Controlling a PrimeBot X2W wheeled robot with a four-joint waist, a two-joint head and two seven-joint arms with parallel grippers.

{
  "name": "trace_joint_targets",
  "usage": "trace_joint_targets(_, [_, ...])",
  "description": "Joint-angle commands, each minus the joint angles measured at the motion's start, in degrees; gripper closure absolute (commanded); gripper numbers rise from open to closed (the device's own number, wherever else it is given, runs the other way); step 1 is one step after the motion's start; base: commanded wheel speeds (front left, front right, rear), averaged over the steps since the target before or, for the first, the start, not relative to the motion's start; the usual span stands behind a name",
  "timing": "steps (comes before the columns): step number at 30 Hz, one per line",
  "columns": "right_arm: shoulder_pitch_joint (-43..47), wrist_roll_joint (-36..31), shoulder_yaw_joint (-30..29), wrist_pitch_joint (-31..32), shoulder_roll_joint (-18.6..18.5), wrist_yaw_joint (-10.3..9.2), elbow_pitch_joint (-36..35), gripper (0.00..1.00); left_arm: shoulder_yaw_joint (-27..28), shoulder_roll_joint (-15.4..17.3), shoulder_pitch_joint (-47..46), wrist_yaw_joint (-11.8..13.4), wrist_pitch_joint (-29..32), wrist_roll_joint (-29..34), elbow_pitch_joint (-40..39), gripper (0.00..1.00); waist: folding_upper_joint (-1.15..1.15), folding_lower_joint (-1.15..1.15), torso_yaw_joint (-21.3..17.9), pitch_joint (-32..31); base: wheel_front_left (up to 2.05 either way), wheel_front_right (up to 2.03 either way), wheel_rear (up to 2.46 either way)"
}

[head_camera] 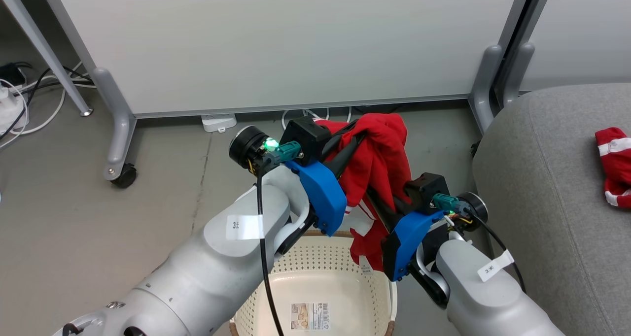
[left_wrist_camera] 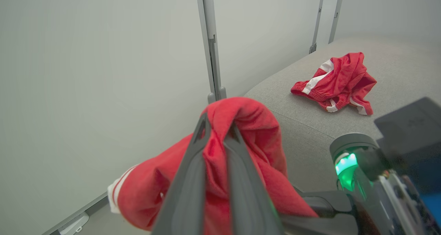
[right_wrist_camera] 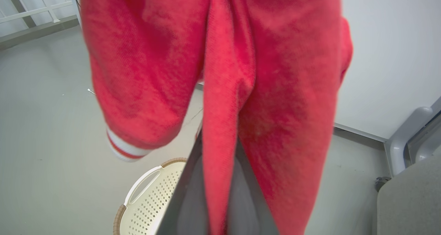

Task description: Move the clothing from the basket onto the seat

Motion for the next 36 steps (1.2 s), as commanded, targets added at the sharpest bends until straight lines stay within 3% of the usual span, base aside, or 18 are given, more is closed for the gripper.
trace_joint_targets(1, [-0.83,0.35,0.34,-0.32,-0.04,0.01,0.32,1.0,0.03,0.29,0.28,-0.03,-0.29,-0.34,0.1,1.0,0.0,0.0,-0.04,-0.06,0.0,0.0,0.0])
trace_joint_targets(9, [-1.49,1.76,1.62,-0.95,-0.04,0.01,1.45,1.0,-0.65,0.69,0.87,-0.03,-0.29,-1.02,-0.3,0.99,0.0,0.0,-0.37,-0.42,0.0,0.0,0.0])
trace_joint_targets(11, [-1.62,1.97,1.78,-1.11,-0.04,0.01,1.75,1.0,-0.7,0.78,0.97,-0.03,-0.29,-1.11,-0.34,0.54,0.0,0.0,-0.43,-0.53,0.0,0.0,0.0])
trace_joint_targets(12, [-1.67,1.99,1.86,-1.13,-0.04,0.01,1.88,1.0,-0.55,0.8,1.01,-0.03,-0.3,-1.25,-0.4,0.0,0.0,0.0,-0.45,-0.6,0.0,0.0,0.0])
trace_joint_targets(36, [-2.48,2.73,1.44,-2.1,-0.04,0.01,3.46,1.0,2.11,1.14,2.61,-0.03,-0.29,-0.32,-1.1,0.0,0.0,0.0,-0.13,-0.79,0.0,0.0,0.0])
